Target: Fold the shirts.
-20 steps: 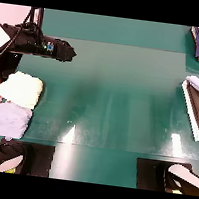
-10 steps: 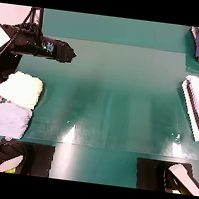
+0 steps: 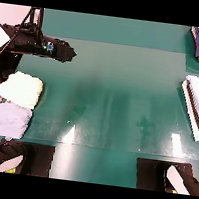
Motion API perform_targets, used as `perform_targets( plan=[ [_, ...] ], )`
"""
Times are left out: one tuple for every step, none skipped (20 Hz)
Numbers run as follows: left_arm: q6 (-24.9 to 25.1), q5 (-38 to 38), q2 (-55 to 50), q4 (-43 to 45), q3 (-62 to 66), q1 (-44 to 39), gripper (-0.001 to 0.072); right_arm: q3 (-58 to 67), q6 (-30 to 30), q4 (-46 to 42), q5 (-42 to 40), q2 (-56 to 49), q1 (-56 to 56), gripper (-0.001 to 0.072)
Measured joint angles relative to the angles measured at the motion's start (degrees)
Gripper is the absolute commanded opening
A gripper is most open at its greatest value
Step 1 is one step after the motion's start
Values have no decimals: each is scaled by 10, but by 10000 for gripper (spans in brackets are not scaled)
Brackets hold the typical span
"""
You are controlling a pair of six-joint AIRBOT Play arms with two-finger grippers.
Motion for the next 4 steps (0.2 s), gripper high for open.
perform_targets(
  plan=[
    [0, 1, 0, 0, 0, 0, 25, 0, -1, 1, -8, 2, 28, 18],
    [0, 3, 0, 0, 0, 0, 26, 0, -2, -2, -15, 3, 55, 18],
    [0, 3, 0, 0, 0, 0, 25, 0, -3, -5, -21, 3, 76, 18],
    [0, 4, 0, 0, 0, 0, 25, 0, -4, -8, -23, 4, 90, 18]
  ],
)
